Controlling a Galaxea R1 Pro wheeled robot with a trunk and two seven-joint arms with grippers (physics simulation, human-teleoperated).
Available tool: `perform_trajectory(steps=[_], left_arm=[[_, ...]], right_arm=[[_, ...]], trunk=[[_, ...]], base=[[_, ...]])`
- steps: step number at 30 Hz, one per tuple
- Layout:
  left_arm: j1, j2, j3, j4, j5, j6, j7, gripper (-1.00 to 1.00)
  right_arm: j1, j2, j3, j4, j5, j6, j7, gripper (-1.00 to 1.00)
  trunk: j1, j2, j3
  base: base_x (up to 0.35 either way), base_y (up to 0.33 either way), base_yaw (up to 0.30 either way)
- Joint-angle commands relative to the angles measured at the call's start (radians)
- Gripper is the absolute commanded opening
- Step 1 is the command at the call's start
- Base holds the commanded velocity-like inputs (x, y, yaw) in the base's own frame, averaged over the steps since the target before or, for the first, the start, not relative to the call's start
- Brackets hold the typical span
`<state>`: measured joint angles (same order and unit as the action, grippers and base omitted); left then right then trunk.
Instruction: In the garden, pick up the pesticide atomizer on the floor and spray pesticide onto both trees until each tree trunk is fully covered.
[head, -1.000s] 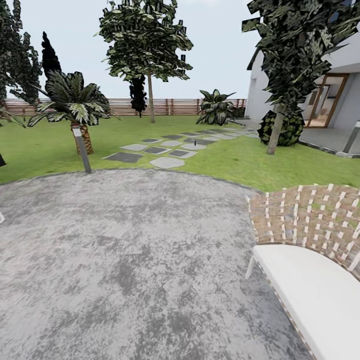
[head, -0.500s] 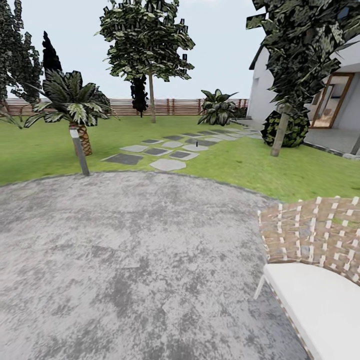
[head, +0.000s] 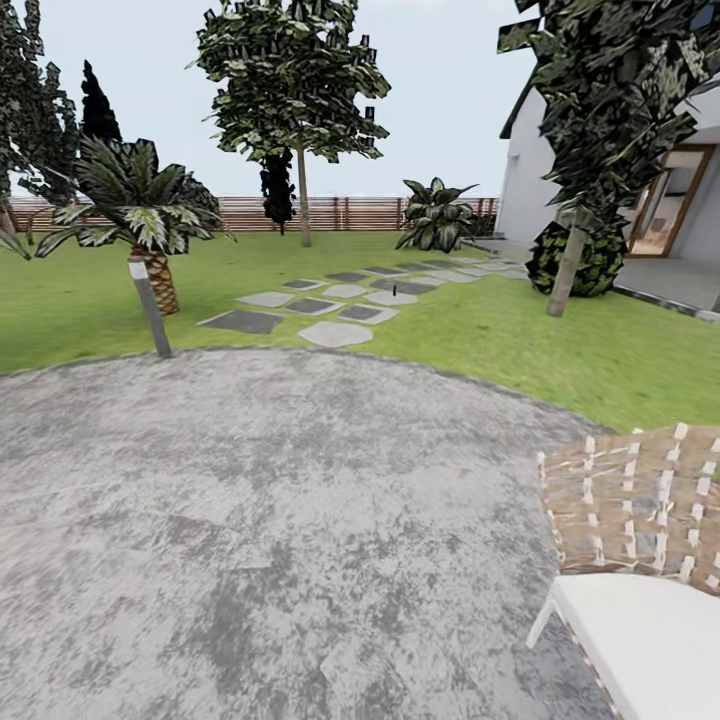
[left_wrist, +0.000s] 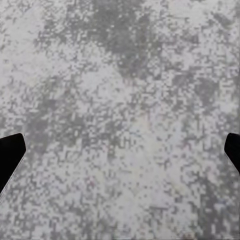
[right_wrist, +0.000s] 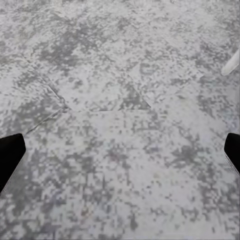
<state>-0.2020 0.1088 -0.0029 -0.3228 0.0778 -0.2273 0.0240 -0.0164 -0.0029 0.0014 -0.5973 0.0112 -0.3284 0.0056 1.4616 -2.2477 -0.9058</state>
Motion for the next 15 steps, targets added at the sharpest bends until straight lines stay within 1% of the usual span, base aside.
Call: perform_trajectory(steps=[1, 4, 10, 12, 15], left_arm=[[0.0, 0.0, -0.002, 0.001, 0.008, -0.003, 0.0, 1.0], [0.0, 0.0, -0.002, 0.001, 0.008, -0.003, 0.0, 1.0], [0.0, 0.0, -0.001, 0.001, 0.008, -0.003, 0.001, 1.0], [0.0, 0.0, -0.001, 0.001, 0.008, -0.003, 0.001, 1.0], [0.0, 0.0, -0.002, 0.001, 0.009, -0.003, 0.001, 1.0]], right_arm=[[0.0, 0.0, 0.0, 0.001, 0.001, -0.003, 0.001, 1.0], [0.0, 0.0, 0.0, 0.001, 0.001, -0.003, 0.001, 1.0], [0.0, 0.0, 0.0, 0.001, 0.001, -0.003, 0.0, 1.0], [0.0, 0.0, 0.0, 0.001, 0.001, -0.003, 0.001, 1.0], [0.0, 0.0, 0.0, 0.001, 0.001, -0.003, 0.001, 1.0]], trunk=[[0.0, 0.0, -0.001], [0.0, 0.0, -0.001], [0.0, 0.0, -0.001], [0.0, 0.0, -0.001], [0.0, 0.0, -0.001]], base=[[0.34, 0.0, 0.012], [0.34, 0.0, 0.101], [0.34, 0.0, 0.225], [0.34, 0.0, 0.107], [0.34, 0.0, 0.027]])
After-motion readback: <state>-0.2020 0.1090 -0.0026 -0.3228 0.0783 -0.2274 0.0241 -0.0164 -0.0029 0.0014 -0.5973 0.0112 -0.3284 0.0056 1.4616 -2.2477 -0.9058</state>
